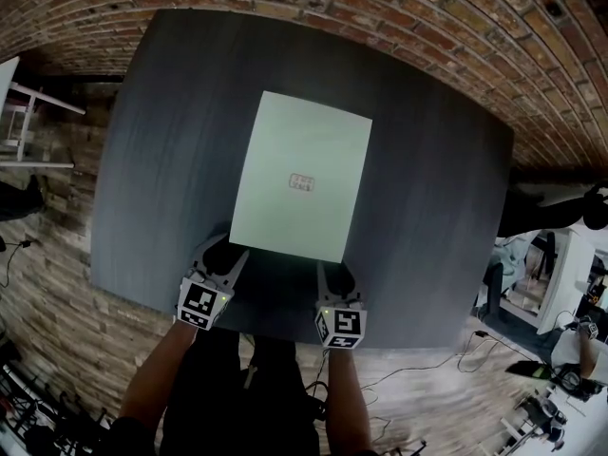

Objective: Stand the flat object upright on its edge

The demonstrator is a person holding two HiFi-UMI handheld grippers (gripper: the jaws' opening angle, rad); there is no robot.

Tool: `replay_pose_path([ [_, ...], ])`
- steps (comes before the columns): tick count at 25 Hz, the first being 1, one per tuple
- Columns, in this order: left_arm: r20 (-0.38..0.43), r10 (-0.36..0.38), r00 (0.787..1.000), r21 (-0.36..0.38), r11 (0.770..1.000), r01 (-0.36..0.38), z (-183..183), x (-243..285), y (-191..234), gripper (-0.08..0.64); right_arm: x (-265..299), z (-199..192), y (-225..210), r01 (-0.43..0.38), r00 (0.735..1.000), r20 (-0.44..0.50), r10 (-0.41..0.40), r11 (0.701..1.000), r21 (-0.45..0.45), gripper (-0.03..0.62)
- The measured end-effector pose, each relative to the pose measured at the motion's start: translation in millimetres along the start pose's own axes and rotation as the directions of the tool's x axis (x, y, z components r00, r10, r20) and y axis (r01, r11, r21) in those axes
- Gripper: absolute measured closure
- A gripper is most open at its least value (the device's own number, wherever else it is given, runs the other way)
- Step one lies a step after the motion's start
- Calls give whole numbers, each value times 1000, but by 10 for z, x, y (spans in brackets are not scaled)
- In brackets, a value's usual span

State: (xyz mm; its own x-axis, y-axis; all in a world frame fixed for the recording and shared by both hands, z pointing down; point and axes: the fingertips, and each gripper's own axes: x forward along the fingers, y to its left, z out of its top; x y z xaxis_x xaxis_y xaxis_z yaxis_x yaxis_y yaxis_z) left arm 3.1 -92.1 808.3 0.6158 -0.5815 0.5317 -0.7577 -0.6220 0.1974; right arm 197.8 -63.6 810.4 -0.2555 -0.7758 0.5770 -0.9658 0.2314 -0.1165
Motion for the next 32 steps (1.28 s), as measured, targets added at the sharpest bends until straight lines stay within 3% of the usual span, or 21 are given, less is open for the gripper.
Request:
replay_pose_path([
  [25, 40, -10, 999, 25, 1000, 9, 255, -629, -295, 387, -593, 294, 271, -23, 999, 49, 23, 1000, 0, 422],
  [32, 37, -25, 999, 71, 997, 22, 356, -795, -352, 387, -750, 423, 350, -20, 998, 65, 20, 1000, -13, 420],
])
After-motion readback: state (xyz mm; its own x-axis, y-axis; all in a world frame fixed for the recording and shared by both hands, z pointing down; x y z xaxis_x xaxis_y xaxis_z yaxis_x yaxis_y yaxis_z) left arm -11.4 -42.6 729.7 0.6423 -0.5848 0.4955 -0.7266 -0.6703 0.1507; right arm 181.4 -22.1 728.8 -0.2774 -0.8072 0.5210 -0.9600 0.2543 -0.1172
